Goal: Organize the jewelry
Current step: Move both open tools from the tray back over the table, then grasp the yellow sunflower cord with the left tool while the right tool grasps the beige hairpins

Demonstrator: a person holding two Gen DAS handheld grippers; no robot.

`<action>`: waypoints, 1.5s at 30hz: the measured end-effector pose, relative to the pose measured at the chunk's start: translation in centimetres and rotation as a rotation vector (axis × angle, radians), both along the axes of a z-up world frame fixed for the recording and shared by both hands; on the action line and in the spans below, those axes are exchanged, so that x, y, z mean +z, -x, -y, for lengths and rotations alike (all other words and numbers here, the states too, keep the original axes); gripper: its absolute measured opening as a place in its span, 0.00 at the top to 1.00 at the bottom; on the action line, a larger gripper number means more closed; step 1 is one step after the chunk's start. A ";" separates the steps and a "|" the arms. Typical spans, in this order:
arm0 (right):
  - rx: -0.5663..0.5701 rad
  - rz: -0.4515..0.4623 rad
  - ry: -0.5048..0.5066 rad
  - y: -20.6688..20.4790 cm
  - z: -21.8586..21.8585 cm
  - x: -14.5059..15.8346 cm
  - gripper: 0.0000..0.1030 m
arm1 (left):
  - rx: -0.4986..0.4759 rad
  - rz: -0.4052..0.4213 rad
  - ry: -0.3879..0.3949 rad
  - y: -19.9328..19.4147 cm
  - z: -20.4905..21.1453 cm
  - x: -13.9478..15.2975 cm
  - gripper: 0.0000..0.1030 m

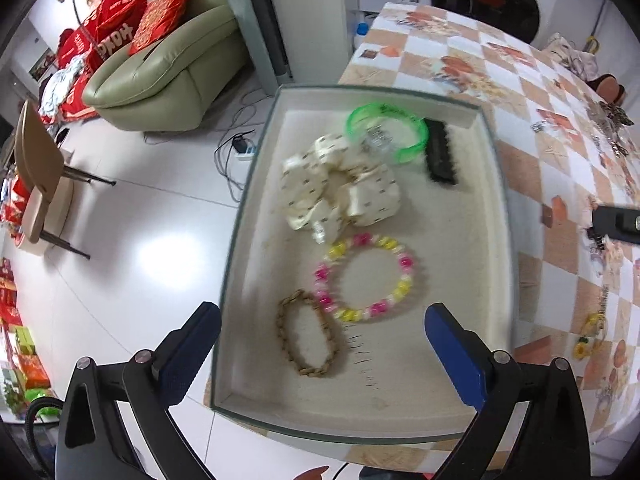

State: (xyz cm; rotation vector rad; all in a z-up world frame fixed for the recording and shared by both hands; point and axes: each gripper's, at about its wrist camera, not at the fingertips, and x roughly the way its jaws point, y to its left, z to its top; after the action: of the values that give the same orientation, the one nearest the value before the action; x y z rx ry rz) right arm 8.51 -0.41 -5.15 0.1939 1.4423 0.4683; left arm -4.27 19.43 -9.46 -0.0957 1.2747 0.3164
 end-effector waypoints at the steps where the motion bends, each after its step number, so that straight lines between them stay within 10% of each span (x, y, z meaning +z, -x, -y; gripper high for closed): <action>1: -0.014 -0.008 0.000 0.2 0.9 -0.1 0.29 | -0.014 0.005 0.000 -0.3 0.6 0.4 0.00; 24: -0.316 -0.107 0.076 3.5 17.1 -2.9 0.23 | -0.312 0.003 0.111 -5.3 14.4 1.6 0.00; 41: -0.245 -0.134 0.040 -0.7 17.3 -4.9 0.24 | -0.355 -0.103 0.163 -3.3 20.2 -2.5 0.00; 45: -0.220 -0.194 0.020 0.0 16.4 -6.4 0.37 | -0.349 -0.118 0.179 -2.9 20.8 -3.4 0.00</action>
State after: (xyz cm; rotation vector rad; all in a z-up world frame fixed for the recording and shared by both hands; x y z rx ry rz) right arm 8.53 -16.82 -11.59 0.3861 1.5925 0.2595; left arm -1.42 -1.40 -12.88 -0.0060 1.4083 -0.0939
